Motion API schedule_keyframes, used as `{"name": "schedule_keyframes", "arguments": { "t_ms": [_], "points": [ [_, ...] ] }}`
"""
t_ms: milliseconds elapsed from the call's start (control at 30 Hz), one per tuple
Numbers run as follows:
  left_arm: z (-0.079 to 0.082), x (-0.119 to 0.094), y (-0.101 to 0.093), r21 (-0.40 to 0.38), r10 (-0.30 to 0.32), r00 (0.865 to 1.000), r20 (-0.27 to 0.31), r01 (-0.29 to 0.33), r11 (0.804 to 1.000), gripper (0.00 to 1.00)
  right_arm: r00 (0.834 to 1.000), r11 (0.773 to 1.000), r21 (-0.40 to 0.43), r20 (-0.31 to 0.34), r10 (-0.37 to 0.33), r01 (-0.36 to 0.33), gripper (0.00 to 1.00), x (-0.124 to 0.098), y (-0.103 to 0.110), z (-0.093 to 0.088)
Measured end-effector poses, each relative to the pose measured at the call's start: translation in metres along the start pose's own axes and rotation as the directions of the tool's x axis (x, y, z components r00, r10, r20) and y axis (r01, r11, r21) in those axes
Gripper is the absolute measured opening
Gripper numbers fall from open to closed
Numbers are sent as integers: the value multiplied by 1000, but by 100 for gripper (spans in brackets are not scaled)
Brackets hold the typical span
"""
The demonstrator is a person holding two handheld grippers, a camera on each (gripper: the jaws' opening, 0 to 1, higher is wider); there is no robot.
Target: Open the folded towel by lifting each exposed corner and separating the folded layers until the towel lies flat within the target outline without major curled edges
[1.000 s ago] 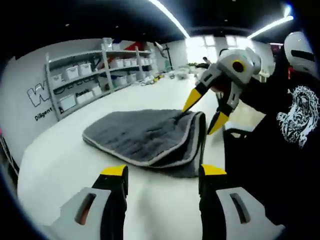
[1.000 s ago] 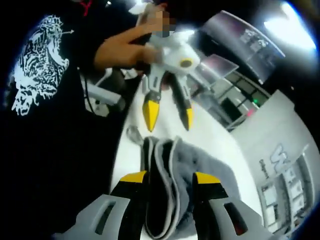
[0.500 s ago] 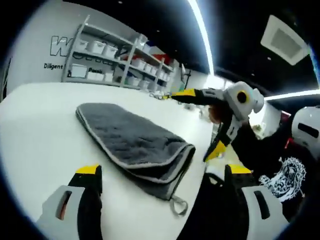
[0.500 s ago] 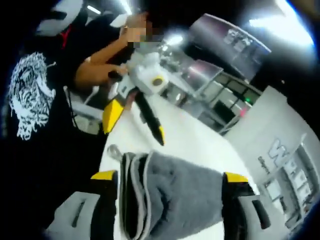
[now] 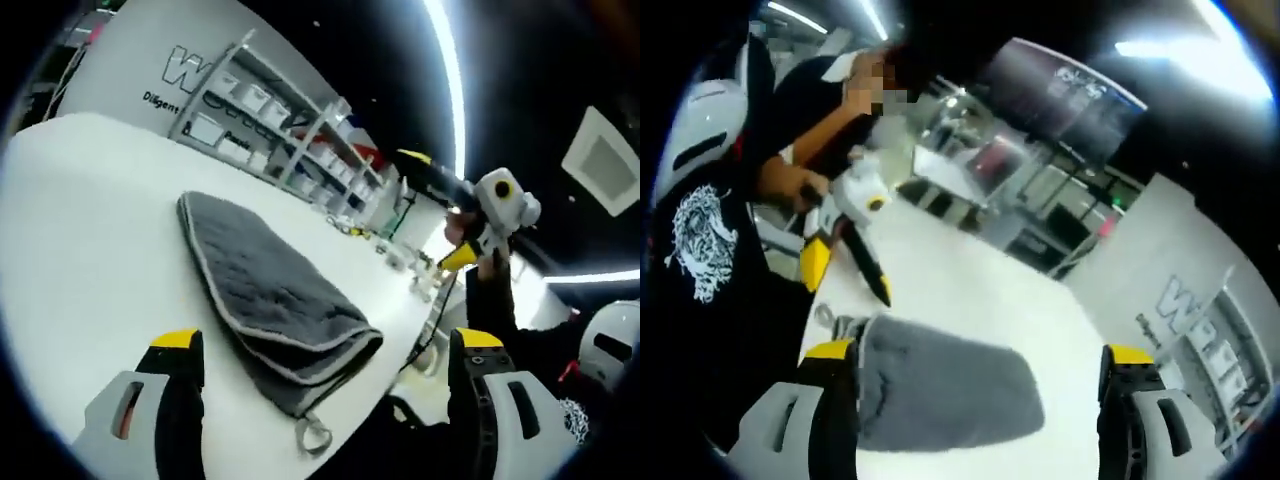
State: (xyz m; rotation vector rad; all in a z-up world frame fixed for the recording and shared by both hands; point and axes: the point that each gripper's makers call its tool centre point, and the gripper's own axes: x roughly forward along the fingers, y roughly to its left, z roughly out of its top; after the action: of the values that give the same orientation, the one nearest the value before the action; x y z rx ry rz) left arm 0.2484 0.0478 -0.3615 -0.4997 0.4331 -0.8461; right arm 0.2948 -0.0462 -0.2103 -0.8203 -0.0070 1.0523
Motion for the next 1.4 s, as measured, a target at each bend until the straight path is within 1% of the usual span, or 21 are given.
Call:
{"name": "schedule_keyframes", "arguments": {
  "t_ms": [100,200,267,333,367,400,467,533,633,733,800,900,967,1000,1133,1200,1267,1300,1333,1367,1400],
  "points": [
    [-9,7,-4,-25,6,1000,-13,-6,1000,100,1000,1000,15,11,-2,2,100,-8,-25,12],
    [-15,14,-9,-54,-5,999,-32,4,999,100,1000,1000,30,15,5,-5,100,-7,-46,21],
    [-15,17,-11,-83,-11,1000,-20,9,997,100,1000,999,31,-1,14,-14,100,-3,-56,22],
    [-13,18,-10,-91,-2,1000,-10,1,996,99,999,999,18,-36,34,-33,100,2,-62,20],
    [-12,19,-9,-91,4,1000,-5,-4,996,96,998,999,6,-52,45,-45,100,5,-64,18],
    [-7,20,-9,-56,10,1000,20,-9,998,95,996,998,4,-64,57,-57,100,8,-68,17],
    [-8,20,-10,-24,17,1000,4,-17,1000,95,993,997,20,-90,70,-69,100,14,-78,15],
    [-7,21,-12,-19,10,1000,5,-9,1000,95,991,996,24,-106,84,-82,100,17,-82,15],
    [-6,22,-15,-60,-13,1000,2,14,998,94,987,993,35,-110,116,-113,100,22,-85,20],
    [0,20,-13,-91,3,1000,28,0,996,87,985,992,33,-125,123,-120,100,27,-90,22],
    [5,20,-14,-114,-2,999,51,8,993,86,982,992,30,-141,126,-123,100,31,-93,21],
    [4,25,-10,-143,-1,998,58,9,990,83,976,991,33,-167,136,-133,99,41,-95,16],
    [-1,26,0,-138,40,998,44,-33,990,76,972,989,34,-185,145,-141,99,47,-95,12],
    [-1,25,4,-153,48,998,50,-40,987,72,969,989,34,-197,149,-146,99,50,-95,9],
    [6,22,8,-284,45,993,108,-12,959,66,957,985,26,-232,172,-171,98,62,-90,2],
    [6,21,10,-275,51,994,102,-21,961,63,953,983,24,-244,180,-179,98,66,-90,-1],
    [6,21,13,-260,66,993,100,-38,965,57,949,981,24,-252,190,-191,98,70,-90,-2],
    [5,21,15,-263,68,993,100,-39,964,53,947,981,25,-254,194,-194,98,72,-90,-2],
    [4,22,16,-261,67,993,101,-38,965,45,945,979,29,-255,203,-203,97,75,-91,-2],
    [1,24,16,-236,66,994,90,-43,971,40,943,976,32,-256,215,-214,96,78,-92,-3],
    [-1,25,18,-220,75,994,81,-56,974,37,939,974,36,-258,226,-224,94,80,-92,-4]
  ]
}}
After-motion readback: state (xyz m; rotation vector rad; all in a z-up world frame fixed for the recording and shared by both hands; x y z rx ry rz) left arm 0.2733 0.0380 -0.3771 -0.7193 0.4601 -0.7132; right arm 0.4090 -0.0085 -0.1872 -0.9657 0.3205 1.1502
